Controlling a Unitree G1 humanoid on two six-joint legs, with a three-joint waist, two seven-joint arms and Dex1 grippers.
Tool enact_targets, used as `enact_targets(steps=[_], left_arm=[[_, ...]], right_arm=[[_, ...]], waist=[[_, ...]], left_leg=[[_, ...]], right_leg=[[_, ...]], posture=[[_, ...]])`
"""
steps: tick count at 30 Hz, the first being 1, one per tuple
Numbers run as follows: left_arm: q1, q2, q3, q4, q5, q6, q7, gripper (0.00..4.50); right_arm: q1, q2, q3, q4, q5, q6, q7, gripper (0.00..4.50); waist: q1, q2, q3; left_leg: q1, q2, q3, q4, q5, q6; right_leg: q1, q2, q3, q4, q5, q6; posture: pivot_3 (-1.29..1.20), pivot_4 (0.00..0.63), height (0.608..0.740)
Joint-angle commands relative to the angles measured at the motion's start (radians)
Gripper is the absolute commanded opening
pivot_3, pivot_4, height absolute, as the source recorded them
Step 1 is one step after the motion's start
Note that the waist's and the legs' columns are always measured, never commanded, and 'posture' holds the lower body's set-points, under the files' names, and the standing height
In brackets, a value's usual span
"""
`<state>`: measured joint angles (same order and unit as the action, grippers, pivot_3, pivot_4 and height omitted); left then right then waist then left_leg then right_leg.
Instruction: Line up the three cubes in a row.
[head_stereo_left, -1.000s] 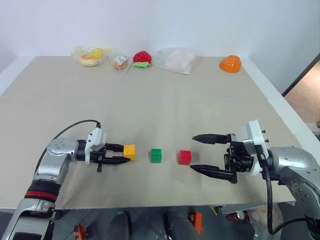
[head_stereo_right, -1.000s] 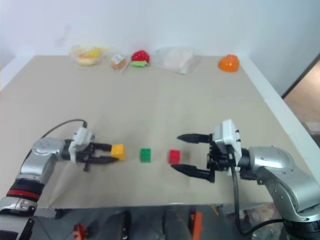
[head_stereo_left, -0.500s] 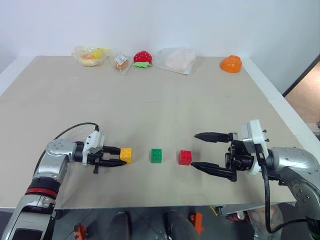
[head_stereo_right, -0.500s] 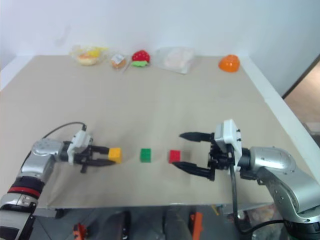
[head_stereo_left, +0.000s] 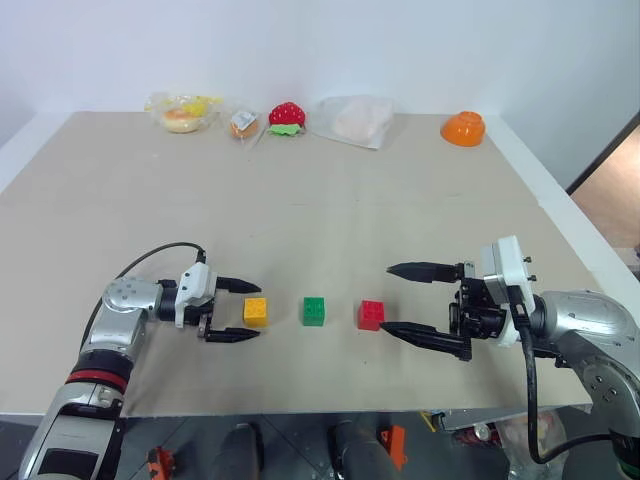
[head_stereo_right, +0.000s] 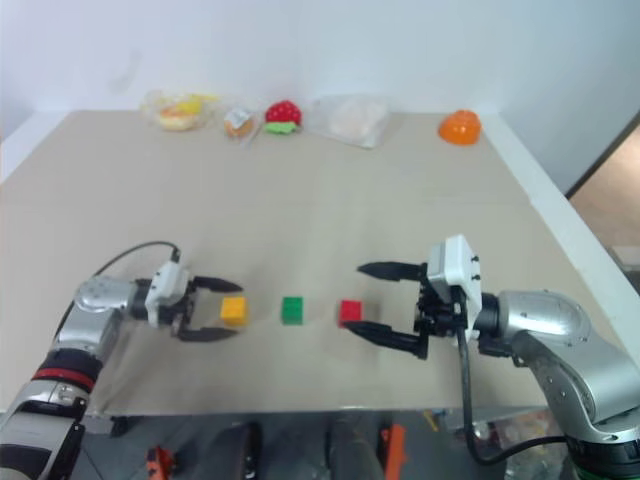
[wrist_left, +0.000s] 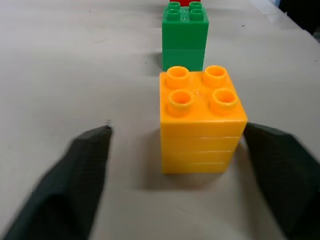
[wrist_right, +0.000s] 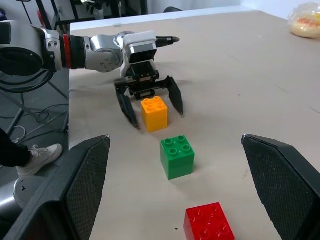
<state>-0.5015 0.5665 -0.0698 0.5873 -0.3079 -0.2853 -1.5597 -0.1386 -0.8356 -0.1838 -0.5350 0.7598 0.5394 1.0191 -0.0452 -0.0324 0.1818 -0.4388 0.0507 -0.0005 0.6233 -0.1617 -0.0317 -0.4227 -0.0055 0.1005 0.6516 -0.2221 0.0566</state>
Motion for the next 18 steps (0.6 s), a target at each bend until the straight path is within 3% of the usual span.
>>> enact_targets(steps=[1,6,9,12,15,18], left_arm=[[0.026,0.064,0.044,-0.031,-0.033,0.026,-0.039,4.31],[0.132,0.204,0.049,-0.180,-0.123,0.157,-0.055,4.31],[0.193,0.239,0.114,-0.231,-0.140,0.212,-0.021,4.31],[0.233,0.243,0.187,-0.289,-0.162,0.341,0.134,4.31],[0.274,0.203,0.299,-0.359,-0.168,0.455,0.399,4.31],[0.329,0.188,0.335,-0.425,-0.160,0.438,0.448,4.31]], right_arm=[[-0.029,-0.005,-0.008,0.007,0.000,-0.018,0.012,4.37],[-0.078,-0.031,-0.018,0.079,-0.011,-0.034,0.063,4.37],[-0.126,-0.038,-0.022,0.162,-0.036,-0.049,0.076,4.37],[-0.119,-0.029,-0.035,0.235,-0.070,-0.072,0.065,4.37],[-0.049,0.015,-0.055,0.361,-0.142,-0.121,0.000,4.37],[0.024,0.050,-0.051,0.389,-0.153,-0.138,0.002,4.37]], waist=[[-0.004,0.000,0.000],[-0.004,0.000,0.000],[-0.003,0.000,0.000],[0.001,0.000,0.000],[0.003,-0.002,-0.001],[0.001,-0.002,-0.001]], left_leg=[[0.000,0.000,0.000,0.000,0.000,0.000],[0.001,0.002,0.000,-0.002,0.000,0.000],[0.001,0.001,0.001,-0.001,0.000,0.000],[0.001,0.002,0.002,-0.001,0.000,0.000],[0.000,0.002,0.001,-0.001,0.000,0.000],[0.000,0.002,0.002,-0.002,0.000,0.000]], right_leg=[[0.000,0.000,0.000,0.000,0.000,0.000],[-0.001,0.001,0.000,0.000,0.000,-0.001],[-0.001,-0.001,0.000,0.001,0.000,-0.001],[-0.001,-0.002,-0.001,0.001,0.000,-0.002],[-0.001,-0.002,-0.003,0.001,-0.001,-0.002],[0.000,-0.002,-0.002,0.001,-0.002,-0.001]], posture=[[0.00,0.150,0.740],[0.00,0.150,0.740],[0.00,0.150,0.740],[0.00,0.150,0.740],[0.00,0.150,0.740],[0.00,0.150,0.740]])
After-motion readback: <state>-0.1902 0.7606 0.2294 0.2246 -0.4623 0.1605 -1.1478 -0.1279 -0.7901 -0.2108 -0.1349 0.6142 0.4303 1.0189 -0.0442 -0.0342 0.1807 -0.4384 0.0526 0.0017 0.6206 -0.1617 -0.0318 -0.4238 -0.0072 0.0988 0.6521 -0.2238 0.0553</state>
